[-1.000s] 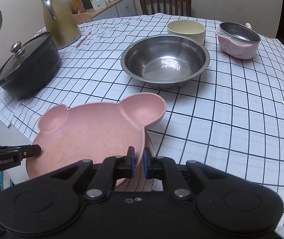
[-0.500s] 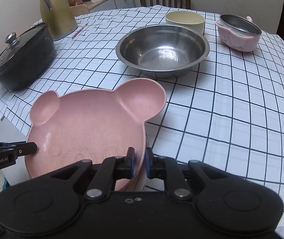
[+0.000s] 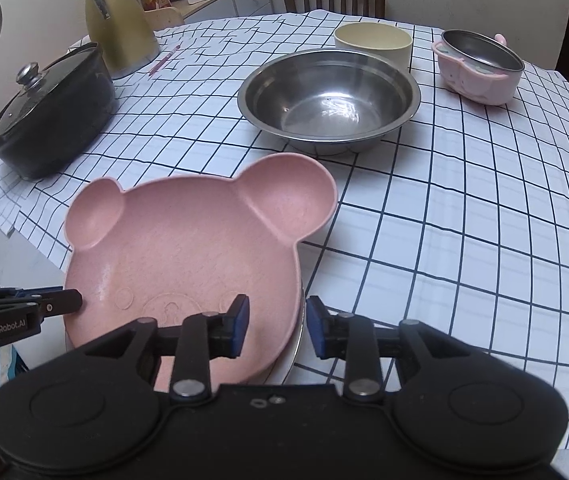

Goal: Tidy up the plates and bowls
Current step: 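Lower the pink plate onto the white plates and open both grippers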

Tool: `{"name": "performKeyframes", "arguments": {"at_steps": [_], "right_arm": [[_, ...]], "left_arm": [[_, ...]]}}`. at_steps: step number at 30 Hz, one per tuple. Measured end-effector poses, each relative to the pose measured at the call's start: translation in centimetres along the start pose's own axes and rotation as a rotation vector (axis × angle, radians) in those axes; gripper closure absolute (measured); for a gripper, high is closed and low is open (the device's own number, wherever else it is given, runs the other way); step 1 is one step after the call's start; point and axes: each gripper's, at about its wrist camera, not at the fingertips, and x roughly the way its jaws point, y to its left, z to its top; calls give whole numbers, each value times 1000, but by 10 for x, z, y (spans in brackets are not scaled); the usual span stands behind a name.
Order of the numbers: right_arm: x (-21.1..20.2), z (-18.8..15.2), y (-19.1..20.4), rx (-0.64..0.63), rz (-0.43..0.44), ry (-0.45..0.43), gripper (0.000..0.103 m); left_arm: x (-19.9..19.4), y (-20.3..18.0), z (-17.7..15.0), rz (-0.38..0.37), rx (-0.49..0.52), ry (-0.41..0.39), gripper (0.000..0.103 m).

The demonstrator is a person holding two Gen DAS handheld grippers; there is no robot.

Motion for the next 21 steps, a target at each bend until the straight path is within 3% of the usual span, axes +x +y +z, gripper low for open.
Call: {"name": "performKeyframes", "arguments": {"at_steps": [8,13,17,21], "right_arm": [[-14,-4,-1,-2,17,-20,61],[-27,-5,1,-8,26,-40,56],[-38,-5,5,-16,39,-56,54],[-50,-2,8,-18,50,-85,44]], "left_arm": [[-17,-5,-4,-5,2,-22,88],[-36,-13,-4,-21,3,-72,72],[-49,-23,0,-36,13,-120,51],[-57,-33,8,-52,31,-148,51]]}}
